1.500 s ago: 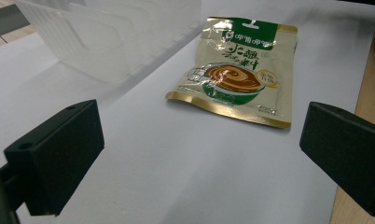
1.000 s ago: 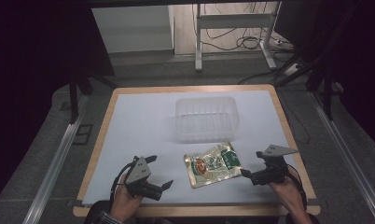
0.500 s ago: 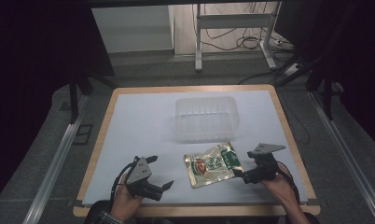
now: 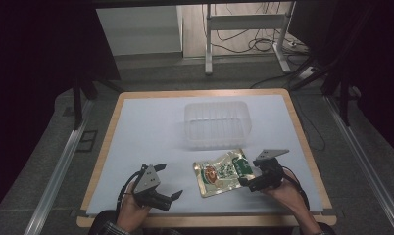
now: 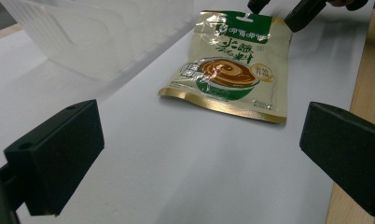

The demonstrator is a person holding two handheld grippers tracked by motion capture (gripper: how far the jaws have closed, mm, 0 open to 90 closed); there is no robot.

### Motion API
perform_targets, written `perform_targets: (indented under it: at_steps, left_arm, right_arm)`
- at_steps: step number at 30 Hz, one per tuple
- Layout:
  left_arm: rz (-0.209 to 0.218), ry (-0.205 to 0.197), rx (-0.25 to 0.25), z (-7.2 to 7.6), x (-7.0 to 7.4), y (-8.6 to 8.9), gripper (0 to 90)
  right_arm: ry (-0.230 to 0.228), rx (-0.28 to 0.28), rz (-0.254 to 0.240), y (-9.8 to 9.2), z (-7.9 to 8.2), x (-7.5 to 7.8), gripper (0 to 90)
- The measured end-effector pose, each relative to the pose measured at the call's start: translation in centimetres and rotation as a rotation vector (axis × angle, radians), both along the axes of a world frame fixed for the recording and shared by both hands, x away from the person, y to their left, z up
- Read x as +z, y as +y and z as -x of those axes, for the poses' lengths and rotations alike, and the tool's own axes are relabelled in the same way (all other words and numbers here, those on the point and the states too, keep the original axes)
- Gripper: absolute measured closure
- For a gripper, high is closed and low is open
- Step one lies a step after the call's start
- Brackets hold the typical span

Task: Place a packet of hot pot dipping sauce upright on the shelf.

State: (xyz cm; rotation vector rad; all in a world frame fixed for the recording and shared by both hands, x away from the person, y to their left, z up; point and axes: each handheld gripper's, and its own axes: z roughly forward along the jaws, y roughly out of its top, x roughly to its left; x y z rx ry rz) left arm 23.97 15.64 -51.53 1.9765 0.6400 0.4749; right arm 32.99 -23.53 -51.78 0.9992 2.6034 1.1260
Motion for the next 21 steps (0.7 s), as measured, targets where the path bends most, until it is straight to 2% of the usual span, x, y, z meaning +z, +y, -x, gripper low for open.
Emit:
perform_targets:
  at_steps: [7,11,12,17,21]
  left_arm:
    - [-0.006,-0.002,0.0,0.0,0.0,0.0,0.0]
    - [-0.01,-0.003,0.0,0.0,0.0,-0.1,0.0]
    - [-0.01,-0.003,0.0,0.0,0.0,-0.1,0.0]
    - [-0.012,-0.004,0.002,0.0,0.0,-0.1,0.0]
    - [-0.014,-0.004,0.001,0.0,0.0,-0.1,0.0]
  right_arm:
    - [0.048,0.01,0.019,0.8,-0.5,-0.2,5.0]
    - [0.061,0.007,0.015,1.3,-1.1,-0.2,15.4]
    - [0.061,0.007,0.015,1.3,-1.1,-0.2,15.4]
    - [0.054,-0.032,-0.014,1.7,-2.1,0.5,33.5]
    - [0.048,-0.059,-0.008,2.1,-2.9,0.7,43.7]
